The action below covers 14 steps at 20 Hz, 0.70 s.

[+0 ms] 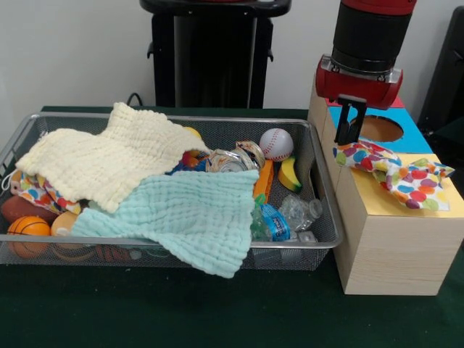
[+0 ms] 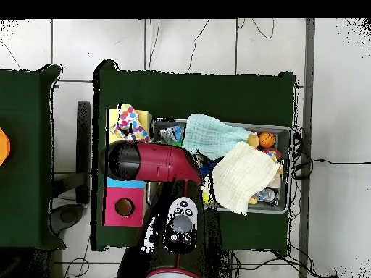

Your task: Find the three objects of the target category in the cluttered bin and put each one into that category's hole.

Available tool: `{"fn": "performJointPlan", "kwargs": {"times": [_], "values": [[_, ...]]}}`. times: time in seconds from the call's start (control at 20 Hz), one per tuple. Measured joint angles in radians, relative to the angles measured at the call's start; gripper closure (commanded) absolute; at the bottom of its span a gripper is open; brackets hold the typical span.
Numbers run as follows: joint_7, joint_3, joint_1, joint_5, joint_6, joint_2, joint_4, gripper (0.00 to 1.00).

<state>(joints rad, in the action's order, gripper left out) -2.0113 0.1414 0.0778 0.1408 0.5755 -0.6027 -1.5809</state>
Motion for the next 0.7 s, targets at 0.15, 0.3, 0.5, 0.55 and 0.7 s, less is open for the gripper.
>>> {"fn": "performJointPlan", "kwargs": {"times": [0.15, 0.3, 0.5, 0.55, 0.7], "values": [[0.000, 0.000, 0.002, 0.000, 0.000, 0.005, 0.000, 1.00], [0.000, -0.001, 0.003, 0.000, 0.000, 0.005, 0.000, 1.00], [0.000, -0.001, 0.005, 0.000, 0.000, -0.011, -0.010, 1.00], [0.000, -0.001, 0.005, 0.000, 0.000, -0.018, -0.014, 1.00], [0.000, 0.000, 0.005, 0.000, 0.000, -0.039, -0.026, 1.00]]}}
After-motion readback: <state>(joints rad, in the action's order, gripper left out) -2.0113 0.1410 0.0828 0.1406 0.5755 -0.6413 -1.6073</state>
